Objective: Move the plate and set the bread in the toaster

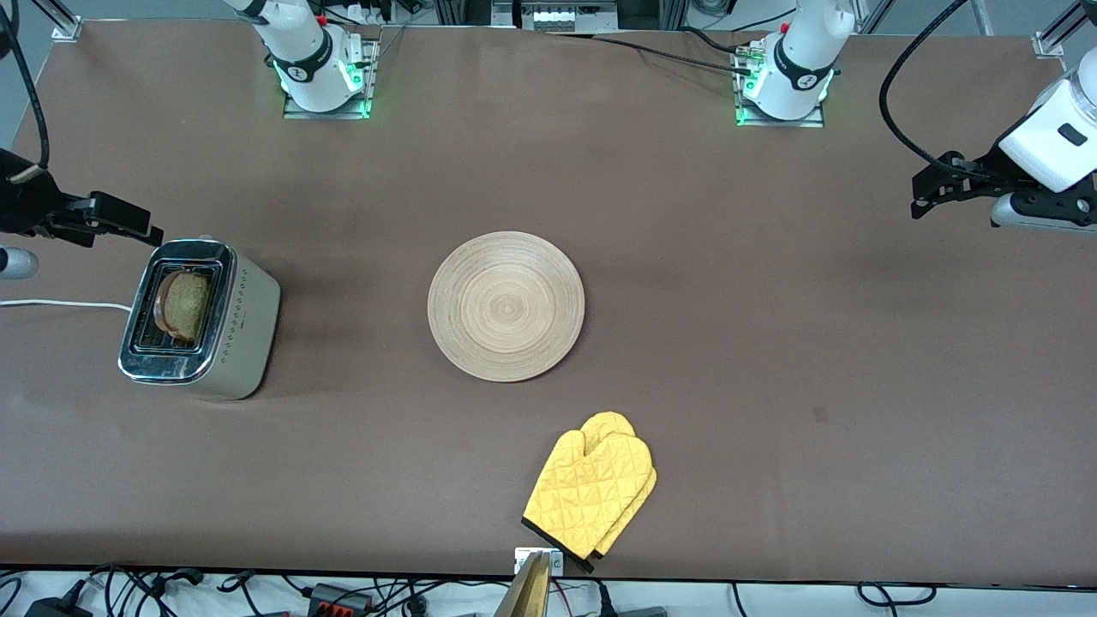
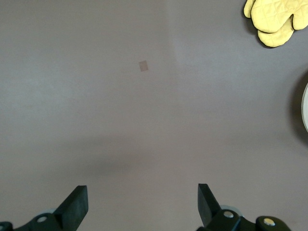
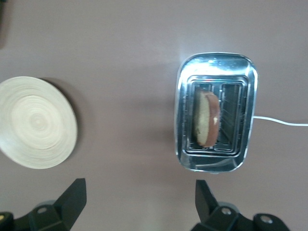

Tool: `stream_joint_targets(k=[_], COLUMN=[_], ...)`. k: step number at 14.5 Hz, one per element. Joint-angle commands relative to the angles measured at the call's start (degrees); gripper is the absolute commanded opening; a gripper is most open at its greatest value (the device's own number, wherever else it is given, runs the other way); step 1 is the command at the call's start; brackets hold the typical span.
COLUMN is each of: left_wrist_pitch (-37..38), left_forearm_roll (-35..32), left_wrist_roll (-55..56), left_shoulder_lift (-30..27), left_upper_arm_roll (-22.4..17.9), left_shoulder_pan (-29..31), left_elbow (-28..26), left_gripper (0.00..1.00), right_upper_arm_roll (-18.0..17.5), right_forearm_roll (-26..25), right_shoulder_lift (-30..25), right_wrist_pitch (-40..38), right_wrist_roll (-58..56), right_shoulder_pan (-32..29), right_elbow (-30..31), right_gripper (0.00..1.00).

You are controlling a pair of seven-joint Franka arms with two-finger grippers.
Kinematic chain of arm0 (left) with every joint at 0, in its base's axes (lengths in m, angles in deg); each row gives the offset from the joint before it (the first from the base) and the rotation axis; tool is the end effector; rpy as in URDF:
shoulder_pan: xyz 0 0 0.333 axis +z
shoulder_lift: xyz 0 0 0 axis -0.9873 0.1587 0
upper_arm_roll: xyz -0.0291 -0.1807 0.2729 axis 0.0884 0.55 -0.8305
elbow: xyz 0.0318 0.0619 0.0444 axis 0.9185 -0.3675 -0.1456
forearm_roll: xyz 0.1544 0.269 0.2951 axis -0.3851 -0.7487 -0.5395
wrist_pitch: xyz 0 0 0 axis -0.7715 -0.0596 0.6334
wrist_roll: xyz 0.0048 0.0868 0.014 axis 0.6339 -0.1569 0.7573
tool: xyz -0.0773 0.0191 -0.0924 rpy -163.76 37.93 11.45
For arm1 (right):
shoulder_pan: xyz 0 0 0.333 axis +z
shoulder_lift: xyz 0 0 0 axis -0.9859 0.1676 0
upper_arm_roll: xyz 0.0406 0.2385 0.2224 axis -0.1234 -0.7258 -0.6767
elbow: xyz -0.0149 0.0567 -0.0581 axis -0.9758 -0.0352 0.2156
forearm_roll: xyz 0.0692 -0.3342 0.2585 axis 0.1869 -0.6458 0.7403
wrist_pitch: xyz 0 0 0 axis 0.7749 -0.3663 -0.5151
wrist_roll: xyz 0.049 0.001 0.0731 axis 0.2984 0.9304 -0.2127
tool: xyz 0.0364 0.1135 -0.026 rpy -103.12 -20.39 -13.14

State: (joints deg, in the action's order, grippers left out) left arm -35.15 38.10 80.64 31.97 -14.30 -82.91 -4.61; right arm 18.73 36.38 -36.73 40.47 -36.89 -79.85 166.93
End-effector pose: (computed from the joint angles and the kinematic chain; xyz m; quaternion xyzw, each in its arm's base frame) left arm 0.5829 -0.0281 0.6059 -0.9983 0.0578 -0.0016 0.0067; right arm 0.6405 -0.0004 0.5887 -0.9981 0.0125 0.0428 0.0417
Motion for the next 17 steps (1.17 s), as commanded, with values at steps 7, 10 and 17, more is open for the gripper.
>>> stream_joint_targets(k=[7,10,17], left_wrist_pitch=[2.3,2.8,3.4], left_forearm_roll=[0.6,0.6,0.6], left_wrist_roll=[0.2,0.2,0.2], left_shoulder_lift=[0.7,0.7,0.7], left_upper_arm_roll=[0.0,0.0,0.0], left_shoulder_pan=[0.0,0.0,-0.1], left_elbow=[2.3,2.4,2.5], left_gripper=[1.0,1.0,1.0], right_upper_arm_roll=[-7.1,-7.1,-6.9], right_forearm_roll=[-11.6,-11.0,-6.5], right_shoulder_lift=[-2.3,-1.1,-1.4], right_wrist_pitch=[5.0,4.9,1.9], right_wrist_roll=[-1.5,-1.9,-1.7], right_shoulder_pan=[-4.9,-5.0,-4.8], right_elbow=[6.7,6.1,4.1], right_gripper=[1.0,1.0,1.0])
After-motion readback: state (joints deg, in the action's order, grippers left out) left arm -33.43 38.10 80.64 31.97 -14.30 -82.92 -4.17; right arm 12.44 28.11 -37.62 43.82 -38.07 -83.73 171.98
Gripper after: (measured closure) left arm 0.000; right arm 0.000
